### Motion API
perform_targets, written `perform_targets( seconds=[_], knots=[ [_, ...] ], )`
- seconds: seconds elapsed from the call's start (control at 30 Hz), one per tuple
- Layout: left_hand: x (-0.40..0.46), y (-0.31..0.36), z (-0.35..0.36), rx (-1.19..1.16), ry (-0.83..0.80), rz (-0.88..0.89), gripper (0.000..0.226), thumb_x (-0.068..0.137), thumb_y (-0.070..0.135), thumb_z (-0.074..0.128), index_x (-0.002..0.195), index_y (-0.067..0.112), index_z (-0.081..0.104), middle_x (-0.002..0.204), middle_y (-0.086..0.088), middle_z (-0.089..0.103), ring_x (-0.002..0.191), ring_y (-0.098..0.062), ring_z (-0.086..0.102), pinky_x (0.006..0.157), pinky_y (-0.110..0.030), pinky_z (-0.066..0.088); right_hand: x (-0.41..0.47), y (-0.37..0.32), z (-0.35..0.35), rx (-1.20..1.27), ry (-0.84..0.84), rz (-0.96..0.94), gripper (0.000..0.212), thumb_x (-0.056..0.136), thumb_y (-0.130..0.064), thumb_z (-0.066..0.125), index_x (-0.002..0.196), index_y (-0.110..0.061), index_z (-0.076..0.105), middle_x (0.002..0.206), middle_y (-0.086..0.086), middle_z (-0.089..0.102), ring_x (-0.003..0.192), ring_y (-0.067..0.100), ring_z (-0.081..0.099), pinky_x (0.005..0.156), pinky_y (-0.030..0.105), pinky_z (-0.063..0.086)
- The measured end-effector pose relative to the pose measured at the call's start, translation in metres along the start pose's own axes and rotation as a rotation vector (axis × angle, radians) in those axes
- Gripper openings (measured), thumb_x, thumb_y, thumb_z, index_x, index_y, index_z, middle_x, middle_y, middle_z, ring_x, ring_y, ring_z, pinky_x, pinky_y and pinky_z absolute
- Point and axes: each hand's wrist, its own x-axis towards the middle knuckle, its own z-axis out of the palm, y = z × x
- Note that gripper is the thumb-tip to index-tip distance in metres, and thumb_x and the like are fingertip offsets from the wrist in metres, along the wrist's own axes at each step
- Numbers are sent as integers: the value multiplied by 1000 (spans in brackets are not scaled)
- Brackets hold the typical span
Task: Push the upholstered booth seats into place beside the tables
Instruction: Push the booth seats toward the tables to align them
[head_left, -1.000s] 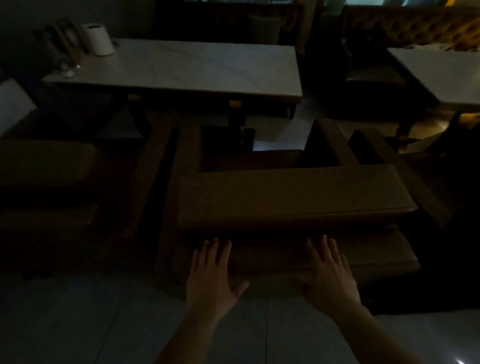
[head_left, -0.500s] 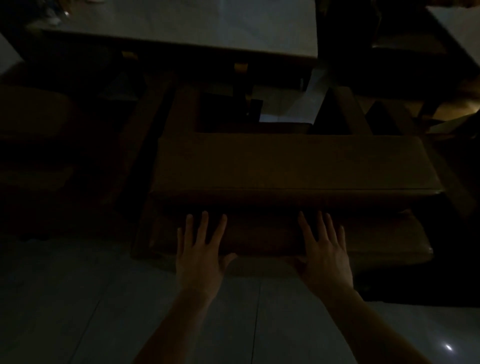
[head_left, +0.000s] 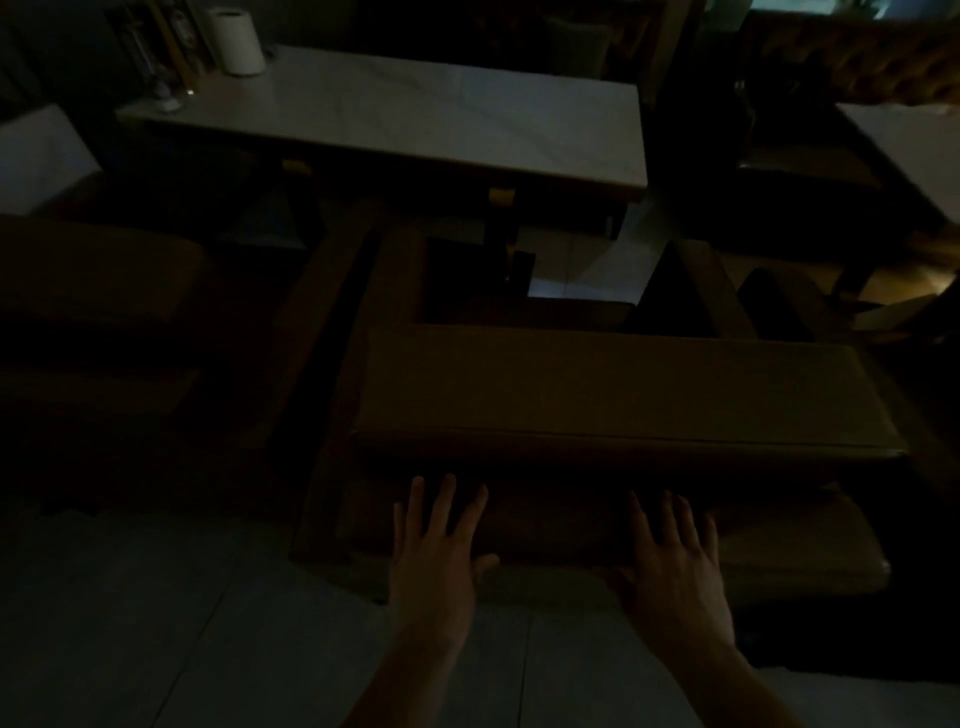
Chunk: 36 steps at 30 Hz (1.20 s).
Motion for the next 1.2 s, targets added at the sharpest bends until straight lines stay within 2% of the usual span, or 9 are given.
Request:
perform_targets(
  seconds=[0.07, 0.17, 0.3, 0.43, 0.53, 0.63, 0.73, 0.97, 1.2],
  knots=[
    [-5, -5, -2, -12, -3, 2, 76, 79, 51, 70, 146, 39, 37, 156, 0, 32, 147, -35, 11, 116, -54, 16, -9, -5, 0, 16, 27, -2, 92, 86, -75, 39, 157, -25, 8, 161, 21, 19, 149, 39, 13, 119, 60, 13],
    [-17, -18, -2, 8, 17, 42, 79, 75, 52, 73, 145, 38, 39, 154, -1, 36, 145, -37, 18, 113, -56, 24, -22, -13, 3, 2, -26, -14, 92, 87, -75, 31, 157, -25, -2, 163, 20, 8, 151, 38, 5, 121, 58, 8],
    [-23, -25, 1, 21, 71, 80, 80, 73, 51, 76, 144, 35, 43, 152, -3, 40, 142, -40, 26, 110, -60, 31, -29, -21, -1, 33, 11, 9, 93, 87, -75, 35, 157, -24, 1, 163, 22, 9, 150, 39, 5, 120, 59, 9],
    [-21, -21, -1, 21, 78, 65, 82, 71, 49, 77, 144, 34, 42, 152, -5, 39, 143, -41, 23, 110, -61, 29, -26, -20, -3, 58, -50, 21, 94, 90, -72, 36, 155, -25, -12, 164, 20, -3, 150, 37, -8, 121, 58, 3],
    [-21, -21, 2, 14, 93, 73, 83, 72, 47, 77, 145, 35, 40, 154, -5, 37, 144, -41, 21, 111, -61, 28, -26, -20, -5, 58, -94, 28, 93, 89, -76, 26, 154, -26, -19, 163, 18, -12, 150, 36, -14, 121, 56, -3],
    [-17, -20, 7, 11, 116, 87, 85, 67, 44, 82, 143, 32, 45, 152, -6, 41, 142, -43, 24, 109, -63, 30, -24, -20, -7, 79, -54, 34, 93, 89, -73, 32, 154, -26, -15, 164, 19, -4, 150, 36, -9, 121, 58, 3],
    [-3, -15, 4, 21, 109, 94, 87, 64, 42, 85, 142, 32, 47, 150, -5, 43, 140, -44, 27, 106, -65, 32, -12, -18, -9, 86, -88, 53, 94, 91, -70, 37, 154, -26, -17, 164, 17, -8, 150, 36, -11, 121, 58, 0],
    [44, 5, 6, 33, 48, 75, 84, 72, 45, 79, 145, 34, 39, 153, -3, 38, 143, -43, 21, 109, -63, 29, 31, 0, -15, 69, -73, 46, 96, 87, -77, 29, 153, -26, -20, 163, 19, -12, 149, 38, -14, 121, 58, -2],
    [86, 27, 17, 38, 55, 86, 81, 76, 48, 74, 147, 34, 37, 154, -3, 37, 144, -41, 20, 112, -60, 26, 73, 28, -10, 97, 32, 37, 97, 89, -70, 43, 152, -26, -16, 163, 23, -2, 150, 40, -9, 119, 62, 1]
  ],
)
